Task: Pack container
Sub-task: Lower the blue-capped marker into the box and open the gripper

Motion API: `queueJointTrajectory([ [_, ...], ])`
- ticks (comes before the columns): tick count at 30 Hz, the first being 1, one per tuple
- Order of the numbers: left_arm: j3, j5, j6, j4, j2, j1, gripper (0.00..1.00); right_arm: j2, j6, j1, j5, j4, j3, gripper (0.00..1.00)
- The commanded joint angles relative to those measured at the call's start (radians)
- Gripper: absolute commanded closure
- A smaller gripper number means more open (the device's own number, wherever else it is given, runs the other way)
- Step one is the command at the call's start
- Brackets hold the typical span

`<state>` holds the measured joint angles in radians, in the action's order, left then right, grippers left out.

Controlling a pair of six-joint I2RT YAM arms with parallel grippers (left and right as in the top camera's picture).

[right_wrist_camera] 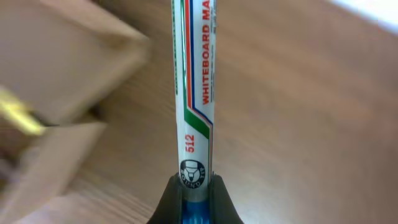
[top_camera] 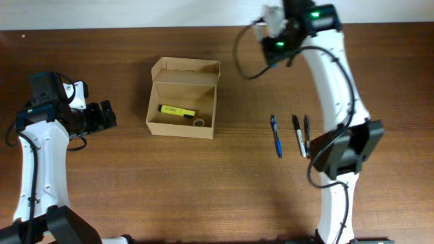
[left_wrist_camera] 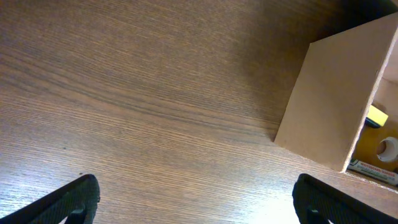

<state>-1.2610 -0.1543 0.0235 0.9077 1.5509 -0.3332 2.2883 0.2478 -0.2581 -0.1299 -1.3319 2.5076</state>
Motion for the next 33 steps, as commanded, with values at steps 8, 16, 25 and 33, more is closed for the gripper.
queueJointTrajectory([
  [8,0.003,-0.014,0.019,0.000,0.003,-0.003,0.00,0.009,0.480,-0.312,-0.030,-0.041,0.002,0.96],
  [16,0.003,-0.014,0.019,0.000,0.003,-0.003,0.00,0.090,0.534,-0.412,-0.039,0.060,-0.114,0.96],
  [25,0.003,-0.014,0.019,0.000,0.003,-0.003,0.00,0.155,0.534,-0.413,-0.045,0.149,-0.237,0.96],
  [33,0.003,-0.014,0.019,0.000,0.003,-0.003,0.00,0.159,0.529,-0.415,-0.047,0.217,-0.346,0.96],
])
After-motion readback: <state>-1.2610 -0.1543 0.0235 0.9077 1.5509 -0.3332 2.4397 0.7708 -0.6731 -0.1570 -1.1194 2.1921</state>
